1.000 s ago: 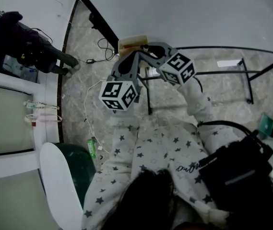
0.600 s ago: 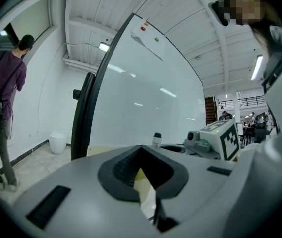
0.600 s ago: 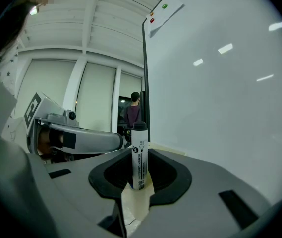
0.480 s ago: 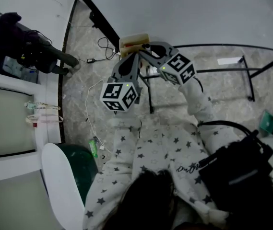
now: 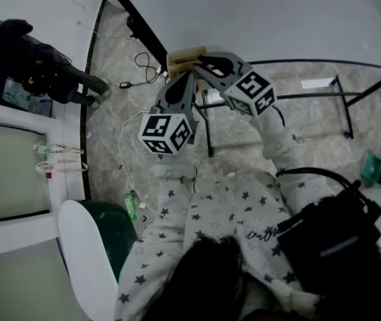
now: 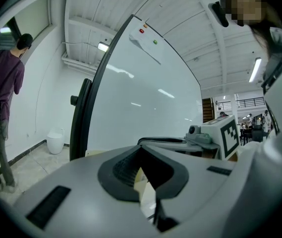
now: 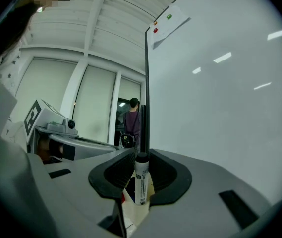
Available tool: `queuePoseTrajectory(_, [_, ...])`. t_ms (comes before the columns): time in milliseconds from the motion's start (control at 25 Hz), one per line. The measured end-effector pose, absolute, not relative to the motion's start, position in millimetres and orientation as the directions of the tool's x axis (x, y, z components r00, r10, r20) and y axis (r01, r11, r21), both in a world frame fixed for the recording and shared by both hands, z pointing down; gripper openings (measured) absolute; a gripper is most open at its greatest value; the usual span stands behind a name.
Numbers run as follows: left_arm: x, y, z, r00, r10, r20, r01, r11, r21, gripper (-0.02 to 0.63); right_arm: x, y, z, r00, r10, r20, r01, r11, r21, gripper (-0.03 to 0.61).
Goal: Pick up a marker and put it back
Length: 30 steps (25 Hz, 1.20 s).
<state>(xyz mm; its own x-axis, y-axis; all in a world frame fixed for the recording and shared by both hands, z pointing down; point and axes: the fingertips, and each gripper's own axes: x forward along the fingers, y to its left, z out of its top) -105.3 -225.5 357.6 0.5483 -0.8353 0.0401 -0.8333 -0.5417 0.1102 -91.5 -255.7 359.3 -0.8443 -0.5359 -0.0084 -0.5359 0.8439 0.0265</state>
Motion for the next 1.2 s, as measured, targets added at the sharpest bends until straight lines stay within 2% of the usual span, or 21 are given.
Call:
queuePoseTrajectory(800, [-89, -201, 306, 0.605, -0.796, -0.007, -0.793, -0.604, 0.077, 0.002, -74, -220, 295, -0.852, -0.511, -0.112, -0.516, 0.857, 0.011, 0.083])
queuePoseTrajectory(840, [-87, -198, 302, 0.611, -0.791, -0.013, -0.789, -0.610, 0.071, 0.002, -73, -217, 291, -0.852, -0.510, -0.117, -0.515, 0.857, 0.011, 0.022])
queuePoseTrajectory(880, [-86, -196, 297, 0.618, -0.786, -0.017, -0.784, -0.617, 0.064, 0.002, -73, -213, 286, -0.855, -0.505, -0.120, -0.510, 0.860, 0.017, 0.006])
queuePoseTrajectory(1200, [-81, -186, 282, 0.643, -0.765, -0.032, -0.764, -0.644, 0.043, 0.002, -73, -202, 273, -0.863, -0.489, -0.127, -0.494, 0.870, 0.006, 0.006])
